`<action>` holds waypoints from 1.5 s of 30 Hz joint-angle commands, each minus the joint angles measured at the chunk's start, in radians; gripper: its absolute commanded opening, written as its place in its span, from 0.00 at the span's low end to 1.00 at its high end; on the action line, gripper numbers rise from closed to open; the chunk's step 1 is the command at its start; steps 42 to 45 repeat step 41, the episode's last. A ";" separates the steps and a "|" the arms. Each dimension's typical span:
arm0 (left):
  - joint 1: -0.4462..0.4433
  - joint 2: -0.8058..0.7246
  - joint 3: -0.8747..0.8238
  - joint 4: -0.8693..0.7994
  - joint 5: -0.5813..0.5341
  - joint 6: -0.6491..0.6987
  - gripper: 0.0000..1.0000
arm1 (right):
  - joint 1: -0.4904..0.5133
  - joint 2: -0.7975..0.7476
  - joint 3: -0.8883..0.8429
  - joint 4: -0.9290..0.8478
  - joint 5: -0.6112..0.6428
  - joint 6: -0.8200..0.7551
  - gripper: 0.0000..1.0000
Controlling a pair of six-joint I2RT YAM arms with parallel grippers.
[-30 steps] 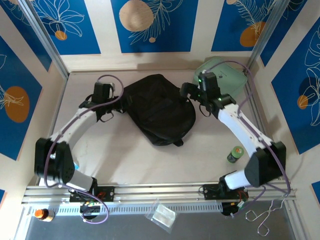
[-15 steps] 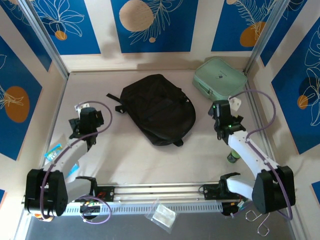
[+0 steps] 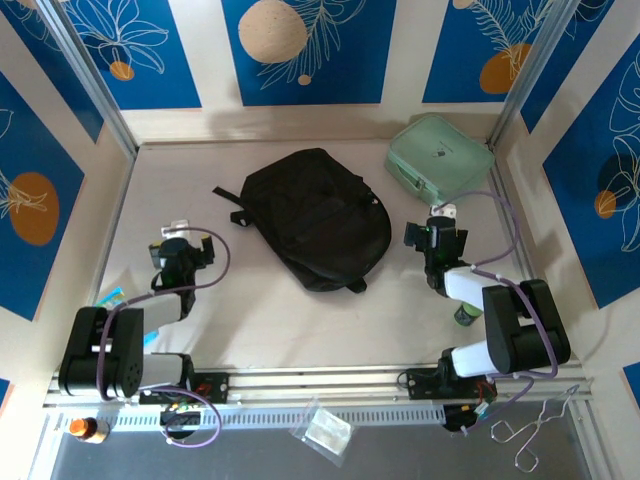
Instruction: Pack books, pencil case, and school supplies into a backpack
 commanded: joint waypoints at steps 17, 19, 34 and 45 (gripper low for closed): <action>-0.002 0.252 0.022 0.359 0.175 0.031 1.00 | -0.088 0.124 -0.057 0.351 -0.295 -0.030 0.99; -0.021 0.249 0.041 0.317 0.140 0.041 1.00 | -0.089 0.127 -0.054 0.352 -0.297 -0.029 0.99; -0.027 0.254 0.068 0.275 0.174 0.063 1.00 | -0.091 0.127 -0.052 0.347 -0.301 -0.029 0.99; -0.028 0.253 0.060 0.286 0.176 0.065 1.00 | -0.090 0.125 -0.054 0.347 -0.300 -0.029 0.99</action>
